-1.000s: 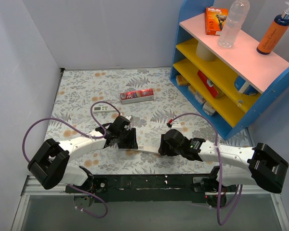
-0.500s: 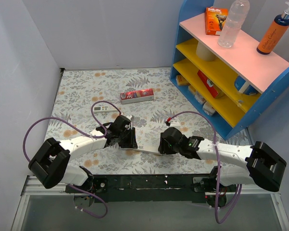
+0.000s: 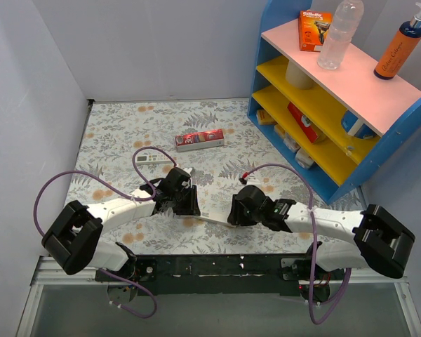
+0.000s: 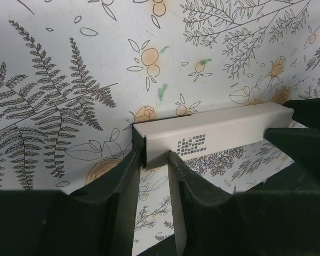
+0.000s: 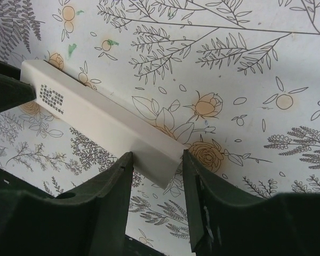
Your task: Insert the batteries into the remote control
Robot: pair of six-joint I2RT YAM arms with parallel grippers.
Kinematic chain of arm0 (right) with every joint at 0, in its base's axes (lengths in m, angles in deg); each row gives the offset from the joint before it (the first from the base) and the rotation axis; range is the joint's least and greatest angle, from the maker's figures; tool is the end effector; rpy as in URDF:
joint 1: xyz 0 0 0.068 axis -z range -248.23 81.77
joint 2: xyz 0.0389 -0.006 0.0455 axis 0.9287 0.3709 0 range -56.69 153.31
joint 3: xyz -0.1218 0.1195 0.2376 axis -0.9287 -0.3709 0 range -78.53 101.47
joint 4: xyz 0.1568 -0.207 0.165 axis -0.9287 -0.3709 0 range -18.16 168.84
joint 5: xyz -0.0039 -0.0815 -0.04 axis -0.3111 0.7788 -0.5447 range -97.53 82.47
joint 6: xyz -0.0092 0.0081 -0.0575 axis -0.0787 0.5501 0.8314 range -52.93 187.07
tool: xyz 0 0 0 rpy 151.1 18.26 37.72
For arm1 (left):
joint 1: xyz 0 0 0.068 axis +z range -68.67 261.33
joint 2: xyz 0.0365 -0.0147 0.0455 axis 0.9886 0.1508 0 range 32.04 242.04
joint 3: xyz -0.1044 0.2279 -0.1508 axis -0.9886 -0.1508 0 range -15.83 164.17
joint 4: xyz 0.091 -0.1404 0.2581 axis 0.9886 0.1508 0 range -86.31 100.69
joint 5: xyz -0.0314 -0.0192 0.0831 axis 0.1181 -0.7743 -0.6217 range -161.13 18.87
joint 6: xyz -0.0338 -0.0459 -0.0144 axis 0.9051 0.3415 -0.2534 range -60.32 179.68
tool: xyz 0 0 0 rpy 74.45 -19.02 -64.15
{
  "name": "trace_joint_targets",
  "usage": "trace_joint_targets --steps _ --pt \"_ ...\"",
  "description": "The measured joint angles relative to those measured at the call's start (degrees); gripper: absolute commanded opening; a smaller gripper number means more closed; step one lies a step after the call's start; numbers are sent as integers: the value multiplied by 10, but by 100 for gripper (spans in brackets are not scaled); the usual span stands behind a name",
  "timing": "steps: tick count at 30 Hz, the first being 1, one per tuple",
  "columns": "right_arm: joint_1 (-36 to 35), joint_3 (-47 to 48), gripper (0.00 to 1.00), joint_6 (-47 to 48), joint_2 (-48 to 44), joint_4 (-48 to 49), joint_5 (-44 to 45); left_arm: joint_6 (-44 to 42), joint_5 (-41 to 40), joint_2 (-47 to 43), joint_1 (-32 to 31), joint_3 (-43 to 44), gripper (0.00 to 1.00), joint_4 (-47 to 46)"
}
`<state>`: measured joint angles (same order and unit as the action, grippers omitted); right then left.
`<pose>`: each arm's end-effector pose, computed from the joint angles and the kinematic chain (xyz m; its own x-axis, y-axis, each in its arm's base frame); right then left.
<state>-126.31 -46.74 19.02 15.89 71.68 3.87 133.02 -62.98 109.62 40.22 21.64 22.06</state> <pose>0.1519 0.2282 0.1523 -0.8292 0.0478 -0.5569 -0.2174 0.8903 0.4002 0.2091 -0.1907 0.1489 -0.8611 -0.5073 -0.0342 -0.4128 0.7368 -0.5354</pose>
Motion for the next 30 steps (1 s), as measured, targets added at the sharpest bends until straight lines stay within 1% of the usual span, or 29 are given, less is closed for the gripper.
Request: trace_joint_targets --steps 7,17,19,21,22,23,25,26,29,30 --pt "2 -9 47 -9 -10 6 -6 0 0 0 0 0 26 -1" --pt "2 -9 47 -25 -29 -44 -2 4 1 3 0 0 24 -4" --pt "2 -5 44 -28 -29 -51 -2 5 1 6 0 2 24 -5" --pt "2 -1 43 -29 -27 -57 -2 6 3 9 0 3 25 -6" --pt "2 3 37 -30 -24 -61 -2 6 3 10 0 4 25 -6" --pt "2 6 35 -30 -21 -63 -2 6 3 10 0 5 25 -6" --pt "2 14 28 -30 -13 -64 -7 6 4 11 0 5 26 -5" --pt "2 16 28 -30 -9 -64 -9 6 4 11 0 5 26 -5" --pt "3 20 21 -33 -6 -67 -14 6 4 11 1 5 27 -4" --pt "3 20 20 -34 -6 -68 -15 6 4 11 1 5 27 -3"
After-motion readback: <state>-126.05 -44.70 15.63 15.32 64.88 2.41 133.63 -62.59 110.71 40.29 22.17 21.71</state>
